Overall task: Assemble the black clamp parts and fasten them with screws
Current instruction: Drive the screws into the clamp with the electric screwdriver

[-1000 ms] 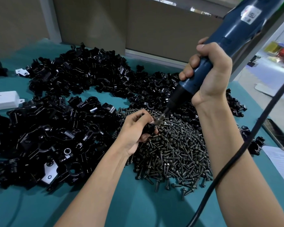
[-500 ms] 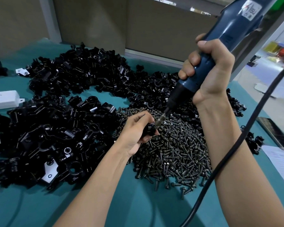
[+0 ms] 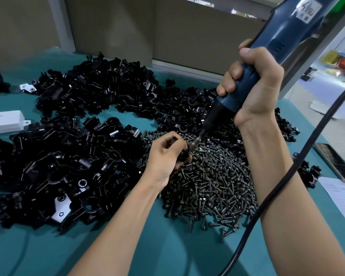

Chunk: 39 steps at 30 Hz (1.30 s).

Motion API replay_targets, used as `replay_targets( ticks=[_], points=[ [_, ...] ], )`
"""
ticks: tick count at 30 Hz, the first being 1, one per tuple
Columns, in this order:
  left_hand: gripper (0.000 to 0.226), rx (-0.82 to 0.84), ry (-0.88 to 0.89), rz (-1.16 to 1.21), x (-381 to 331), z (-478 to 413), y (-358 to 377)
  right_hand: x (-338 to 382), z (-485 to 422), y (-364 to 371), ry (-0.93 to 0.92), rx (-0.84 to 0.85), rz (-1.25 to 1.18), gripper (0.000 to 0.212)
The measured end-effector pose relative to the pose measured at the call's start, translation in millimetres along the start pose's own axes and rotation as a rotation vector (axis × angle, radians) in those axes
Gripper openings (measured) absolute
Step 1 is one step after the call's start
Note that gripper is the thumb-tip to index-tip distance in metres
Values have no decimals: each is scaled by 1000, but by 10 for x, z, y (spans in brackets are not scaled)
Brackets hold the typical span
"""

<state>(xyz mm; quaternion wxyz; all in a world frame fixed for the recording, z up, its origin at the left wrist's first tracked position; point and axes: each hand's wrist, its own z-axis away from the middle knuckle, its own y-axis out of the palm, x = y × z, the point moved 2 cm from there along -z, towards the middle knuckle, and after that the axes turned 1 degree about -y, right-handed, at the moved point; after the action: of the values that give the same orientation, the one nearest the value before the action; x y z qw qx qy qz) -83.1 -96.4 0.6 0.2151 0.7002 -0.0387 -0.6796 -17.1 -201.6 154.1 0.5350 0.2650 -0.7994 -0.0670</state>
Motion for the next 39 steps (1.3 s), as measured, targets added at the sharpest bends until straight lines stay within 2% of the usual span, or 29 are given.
replay_targets(
  ticks=[4, 8, 13, 18, 24, 27, 29, 36, 39],
  points=[
    [13, -76, 120, -67, 12, -11, -7, -17, 23, -23, -59, -64, 21, 7],
    [10, -112, 120, -112, 22, -40, -18, -18, 27, -94, -49, -92, 11, 9],
    [17, -103, 4, -45, -13, -32, -28, 14, 32, -241, 29, -110, -76, 14],
    [38, -28, -117, -79, 29, -39, -20, 11, 70, -218, -10, -102, -28, 17],
    [37, 23, -50, -135, 19, -37, -62, 40, 131, -126, -63, -43, 39, 25],
    [35, 2, -54, -107, 9, -57, -77, 76, 135, -138, -24, 10, -60, 54],
    [34, 14, -83, -81, 16, -74, -82, 89, 124, -149, -21, 34, -82, 65],
    [35, 84, -103, -122, 81, -72, -72, 31, 148, -89, 2, -88, 21, 47],
    [36, 124, -124, -82, 84, -64, -50, 60, 132, -91, 3, -40, 19, 45]
  ],
)
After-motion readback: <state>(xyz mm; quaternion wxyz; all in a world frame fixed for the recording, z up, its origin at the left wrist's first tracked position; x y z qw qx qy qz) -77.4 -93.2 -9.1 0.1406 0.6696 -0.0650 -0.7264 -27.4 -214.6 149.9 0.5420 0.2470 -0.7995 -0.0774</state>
